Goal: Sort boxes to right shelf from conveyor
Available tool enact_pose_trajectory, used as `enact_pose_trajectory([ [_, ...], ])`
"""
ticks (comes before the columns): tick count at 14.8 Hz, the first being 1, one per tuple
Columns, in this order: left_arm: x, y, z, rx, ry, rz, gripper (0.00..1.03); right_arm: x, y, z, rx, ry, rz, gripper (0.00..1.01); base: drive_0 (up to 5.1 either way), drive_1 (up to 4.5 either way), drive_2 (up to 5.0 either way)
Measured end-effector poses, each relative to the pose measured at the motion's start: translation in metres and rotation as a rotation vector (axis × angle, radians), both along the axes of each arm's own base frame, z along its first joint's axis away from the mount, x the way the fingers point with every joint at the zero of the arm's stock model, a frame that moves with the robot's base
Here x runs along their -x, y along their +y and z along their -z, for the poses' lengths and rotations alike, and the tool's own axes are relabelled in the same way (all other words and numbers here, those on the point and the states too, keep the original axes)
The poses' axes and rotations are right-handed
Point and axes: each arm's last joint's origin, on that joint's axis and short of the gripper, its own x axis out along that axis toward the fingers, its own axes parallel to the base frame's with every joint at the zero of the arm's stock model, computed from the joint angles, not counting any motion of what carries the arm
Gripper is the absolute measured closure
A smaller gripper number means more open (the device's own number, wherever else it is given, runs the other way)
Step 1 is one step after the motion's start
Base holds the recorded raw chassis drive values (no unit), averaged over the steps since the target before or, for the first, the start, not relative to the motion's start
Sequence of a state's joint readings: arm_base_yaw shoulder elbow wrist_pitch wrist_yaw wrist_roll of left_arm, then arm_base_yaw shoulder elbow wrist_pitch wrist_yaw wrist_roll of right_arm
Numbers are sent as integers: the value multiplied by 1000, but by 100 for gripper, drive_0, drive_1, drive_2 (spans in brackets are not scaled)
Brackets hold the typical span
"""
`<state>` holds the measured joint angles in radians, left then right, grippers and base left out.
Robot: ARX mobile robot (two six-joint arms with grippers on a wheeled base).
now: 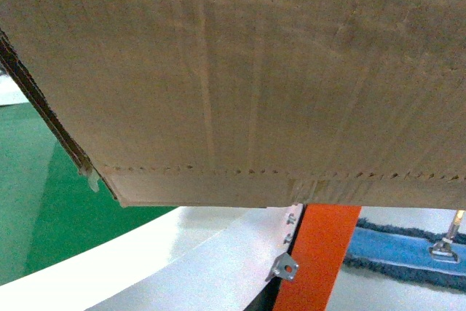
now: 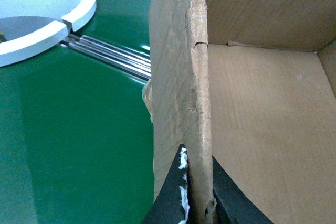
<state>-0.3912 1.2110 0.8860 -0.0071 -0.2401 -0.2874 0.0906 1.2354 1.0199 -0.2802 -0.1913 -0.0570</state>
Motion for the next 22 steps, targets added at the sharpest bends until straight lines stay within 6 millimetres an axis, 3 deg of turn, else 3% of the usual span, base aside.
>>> enact_pose_trajectory([
  [16,0,0,0,0,0,0,101,0,0,0,0,0,0,99,-147,-155,-139],
  [22,0,1,0,-1,1,-5,101,-1,0,1,0,2,-2,99,280,-568,-165],
])
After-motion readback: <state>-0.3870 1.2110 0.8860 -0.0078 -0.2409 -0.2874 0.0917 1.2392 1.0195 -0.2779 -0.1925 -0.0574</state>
